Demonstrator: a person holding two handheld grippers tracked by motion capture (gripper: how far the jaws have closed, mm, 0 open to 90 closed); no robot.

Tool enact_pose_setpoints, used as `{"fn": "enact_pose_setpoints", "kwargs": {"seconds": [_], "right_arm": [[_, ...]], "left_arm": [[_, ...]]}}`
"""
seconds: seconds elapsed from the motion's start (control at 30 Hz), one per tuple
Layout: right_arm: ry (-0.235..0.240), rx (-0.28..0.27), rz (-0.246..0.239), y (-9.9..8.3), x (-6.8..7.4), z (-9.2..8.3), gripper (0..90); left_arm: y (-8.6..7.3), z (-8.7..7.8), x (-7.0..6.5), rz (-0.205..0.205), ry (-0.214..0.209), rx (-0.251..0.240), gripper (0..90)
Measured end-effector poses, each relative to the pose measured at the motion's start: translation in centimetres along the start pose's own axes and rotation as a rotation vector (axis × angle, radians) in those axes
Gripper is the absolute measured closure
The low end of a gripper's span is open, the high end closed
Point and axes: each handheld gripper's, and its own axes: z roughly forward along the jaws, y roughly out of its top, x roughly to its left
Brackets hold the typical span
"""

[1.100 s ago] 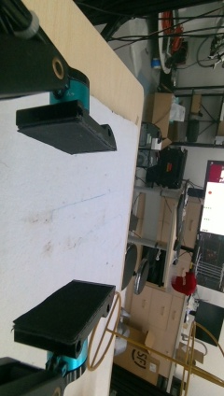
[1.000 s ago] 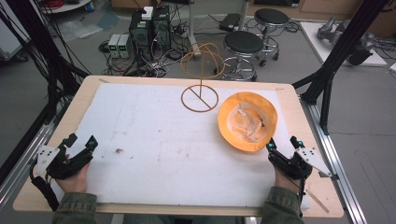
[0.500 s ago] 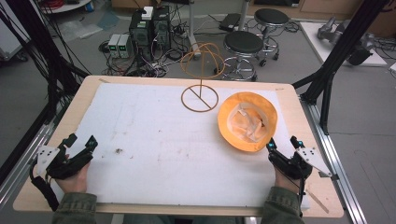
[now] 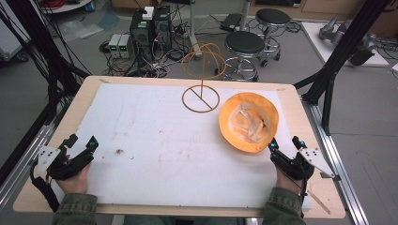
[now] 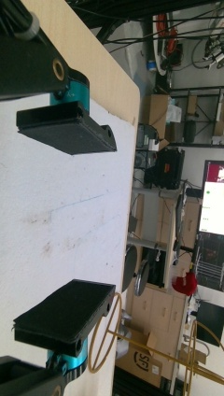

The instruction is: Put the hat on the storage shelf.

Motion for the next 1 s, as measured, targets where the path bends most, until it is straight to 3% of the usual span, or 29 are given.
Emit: {"fn": "enact_pose_setpoints", "kwargs": {"seconds": [0.13, 0.47, 1.0], "right_arm": [[0.007, -0.018, 0.016, 0.3, 0.0, 0.1, 19.4], [0.023, -0.043, -0.005, 1.3, 0.5, 1.3, 19.5], [0.028, -0.018, -0.004, 2.0, 0.3, 3.6, 19.5]], "left_arm": [[0.0, 0.0, 0.0, 0.001, -0.001, -0.002, 26.6], [-0.1, 0.1, 0.0, 0.004, -0.003, 0.005, 26.6], [-0.1, 0.0, 0.3, -0.004, 0.000, 0.014, 26.6]]}}
